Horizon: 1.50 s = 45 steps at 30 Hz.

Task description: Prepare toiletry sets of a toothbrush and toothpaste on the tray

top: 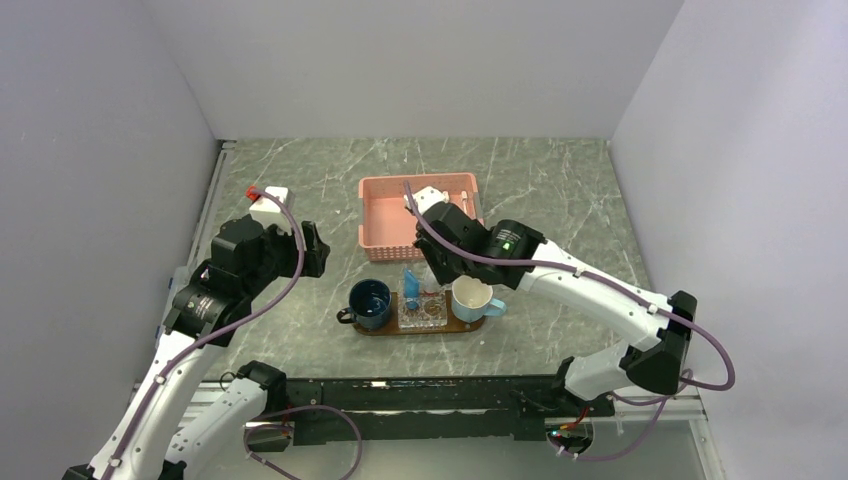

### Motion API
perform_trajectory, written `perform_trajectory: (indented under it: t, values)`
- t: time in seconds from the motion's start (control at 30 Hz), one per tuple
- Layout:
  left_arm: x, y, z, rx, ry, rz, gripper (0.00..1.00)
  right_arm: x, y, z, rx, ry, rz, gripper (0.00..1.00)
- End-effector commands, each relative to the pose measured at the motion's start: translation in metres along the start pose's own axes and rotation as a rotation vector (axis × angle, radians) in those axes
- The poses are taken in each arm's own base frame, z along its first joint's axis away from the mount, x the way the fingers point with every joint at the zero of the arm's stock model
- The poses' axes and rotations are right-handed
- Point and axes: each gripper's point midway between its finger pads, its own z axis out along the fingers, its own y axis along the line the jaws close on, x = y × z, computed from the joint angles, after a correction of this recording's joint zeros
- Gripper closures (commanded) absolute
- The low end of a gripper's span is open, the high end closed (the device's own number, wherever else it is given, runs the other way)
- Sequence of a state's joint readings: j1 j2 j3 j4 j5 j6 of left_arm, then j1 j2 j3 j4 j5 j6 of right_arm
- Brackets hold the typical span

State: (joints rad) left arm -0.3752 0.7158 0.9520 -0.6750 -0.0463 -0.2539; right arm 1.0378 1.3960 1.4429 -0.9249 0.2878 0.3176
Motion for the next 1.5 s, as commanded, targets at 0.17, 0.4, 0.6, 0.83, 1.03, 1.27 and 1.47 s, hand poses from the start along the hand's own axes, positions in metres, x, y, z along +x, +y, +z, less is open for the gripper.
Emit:
perform_trajectory:
  t: [0.17,0.4,0.6,0.83,1.03,1.27,1.47]
  values:
    - [-0.008,-0.002,-0.001,0.011,-0.035,-0.014,0.14,-0.007,0.002,0.012,0.015,-0.044,0.011,1.00]
    - [-0.008,-0.002,-0.001,0.010,-0.037,-0.013,0.14,0.002,0.005,0.024,0.011,-0.032,0.012,1.00]
    - [-0.009,-0.002,-0.001,0.010,-0.038,-0.014,0.14,0.008,0.005,0.033,0.021,-0.022,0.018,1.00]
    - [-0.009,-0.002,-0.002,0.010,-0.040,-0.014,0.14,0.013,0.005,0.041,0.033,-0.019,0.025,1.00]
    - [-0.009,-0.002,-0.003,0.011,-0.042,-0.014,0.14,0.017,0.008,0.046,0.046,-0.018,0.019,1.00]
    - [-0.009,-0.002,-0.003,0.011,-0.043,-0.013,0.14,0.020,0.011,0.052,0.054,-0.014,0.016,1.00]
    - [-0.010,-0.002,-0.004,0.011,-0.048,-0.013,0.14,0.023,0.010,0.055,0.072,-0.010,0.010,1.00]
